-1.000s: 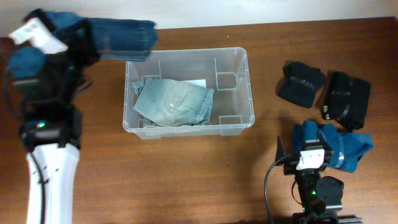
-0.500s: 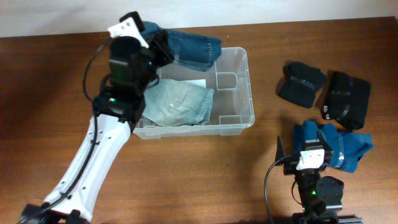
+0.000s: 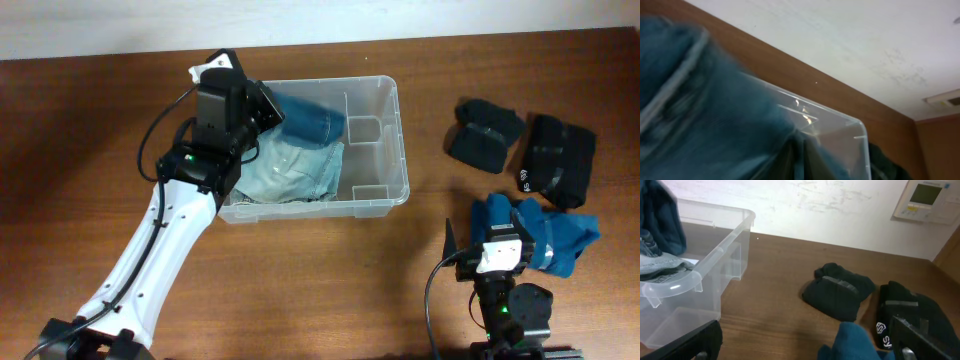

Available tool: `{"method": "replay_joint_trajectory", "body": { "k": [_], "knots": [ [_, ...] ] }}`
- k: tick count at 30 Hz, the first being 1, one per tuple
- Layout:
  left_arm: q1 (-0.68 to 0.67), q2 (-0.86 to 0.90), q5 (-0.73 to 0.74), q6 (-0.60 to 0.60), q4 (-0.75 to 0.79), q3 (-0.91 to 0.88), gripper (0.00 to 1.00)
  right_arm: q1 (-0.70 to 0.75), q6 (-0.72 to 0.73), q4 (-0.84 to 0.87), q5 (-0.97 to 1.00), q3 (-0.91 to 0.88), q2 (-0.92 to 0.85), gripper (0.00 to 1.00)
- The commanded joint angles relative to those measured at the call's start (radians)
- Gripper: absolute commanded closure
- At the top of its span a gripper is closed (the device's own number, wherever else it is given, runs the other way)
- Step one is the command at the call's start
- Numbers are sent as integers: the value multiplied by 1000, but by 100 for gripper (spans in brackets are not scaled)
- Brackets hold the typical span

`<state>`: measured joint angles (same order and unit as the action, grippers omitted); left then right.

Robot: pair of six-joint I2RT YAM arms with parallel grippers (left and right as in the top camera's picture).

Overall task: Pack container
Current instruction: 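Lower the dark blue jeans into the bin, release, raise left arm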

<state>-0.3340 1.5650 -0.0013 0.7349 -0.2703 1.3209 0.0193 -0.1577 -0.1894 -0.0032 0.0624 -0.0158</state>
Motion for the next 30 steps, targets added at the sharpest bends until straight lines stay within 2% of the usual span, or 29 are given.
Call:
{"method": "replay_joint_trajectory", "body": {
  "k": [1,2,6,7,12,16,17,18,21,25,30],
  "knots": [
    [1,-30,156,-32,-29,50,47,8,6,-3,8,-7,7,2],
    [1,-35,222,-60,-38,50,37,8,6,-3,8,-7,7,2],
    [1,-77,313,-74,-89,53,34,8,6,-3,8,-7,6,2],
    [1,-108,309,-125,-95,54,34,8,6,-3,8,-7,7,2],
    [1,-127,126,-339,-216,114,34,8,6,-2,8,-7,7,2],
    [3,-93,3,-494,-371,140,38,8,6,-3,8,-7,7,2],
    [3,-84,-8,-526,-396,140,40,8,6,-3,8,-7,7,2],
    [3,-65,-37,-570,-444,140,47,8,6,-3,8,-7,7,2],
    [3,-13,-130,-600,-526,140,70,8,6,-3,8,-7,6,2],
    [3,75,-140,-625,-531,140,87,8,6,-3,8,-7,6,2],
    [3,237,-183,-602,-578,140,91,8,6,-3,8,-7,7,2]
  ]
}}
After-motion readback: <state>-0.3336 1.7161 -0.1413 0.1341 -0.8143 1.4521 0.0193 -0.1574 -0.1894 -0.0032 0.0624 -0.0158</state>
